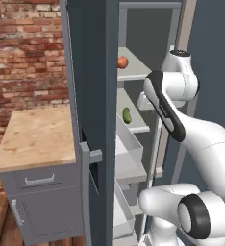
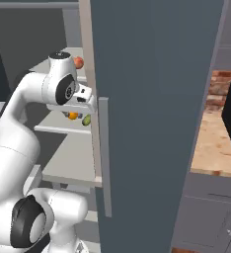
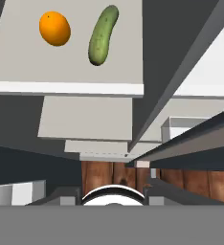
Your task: Take the orange and cucumber from the second highest rack and move them to the highest rack where the pear and peach are located, to maximize freezer space. Close the freezer door after rearranging.
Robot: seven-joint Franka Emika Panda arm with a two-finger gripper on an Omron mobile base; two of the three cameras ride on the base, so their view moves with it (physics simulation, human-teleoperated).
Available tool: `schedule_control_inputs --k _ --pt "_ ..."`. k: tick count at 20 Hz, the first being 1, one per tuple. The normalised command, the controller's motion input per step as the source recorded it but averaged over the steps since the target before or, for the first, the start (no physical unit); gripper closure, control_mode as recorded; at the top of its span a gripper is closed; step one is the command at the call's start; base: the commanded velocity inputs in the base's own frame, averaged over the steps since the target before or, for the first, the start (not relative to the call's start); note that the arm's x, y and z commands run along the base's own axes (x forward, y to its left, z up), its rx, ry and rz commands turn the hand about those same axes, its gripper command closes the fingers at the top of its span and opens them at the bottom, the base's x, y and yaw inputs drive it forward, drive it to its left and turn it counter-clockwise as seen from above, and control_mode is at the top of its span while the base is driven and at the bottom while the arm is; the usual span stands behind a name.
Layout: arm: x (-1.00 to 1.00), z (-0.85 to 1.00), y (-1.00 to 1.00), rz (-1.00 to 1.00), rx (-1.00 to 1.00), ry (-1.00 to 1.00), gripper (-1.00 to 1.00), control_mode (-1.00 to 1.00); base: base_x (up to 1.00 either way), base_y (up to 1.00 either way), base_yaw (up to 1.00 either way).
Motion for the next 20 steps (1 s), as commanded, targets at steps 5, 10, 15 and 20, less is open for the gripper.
schedule_control_inputs --k 5,10,15,20 --pt "0.00 -0.03 0.00 0.00 0.00 0.00 -1.00 1.00 -0.17 -0.11 0.13" --pt "0.00 0.00 0.00 0.00 0.00 0.00 -1.00 1.00 -0.41 -0.67 0.60" --pt "0.00 0.00 0.00 0.00 0.00 0.00 -1.00 1.00 -0.03 -0.46 0.57" --pt "0.00 0.00 0.00 0.00 0.00 0.00 -1.00 1.00 0.00 -0.01 0.33"
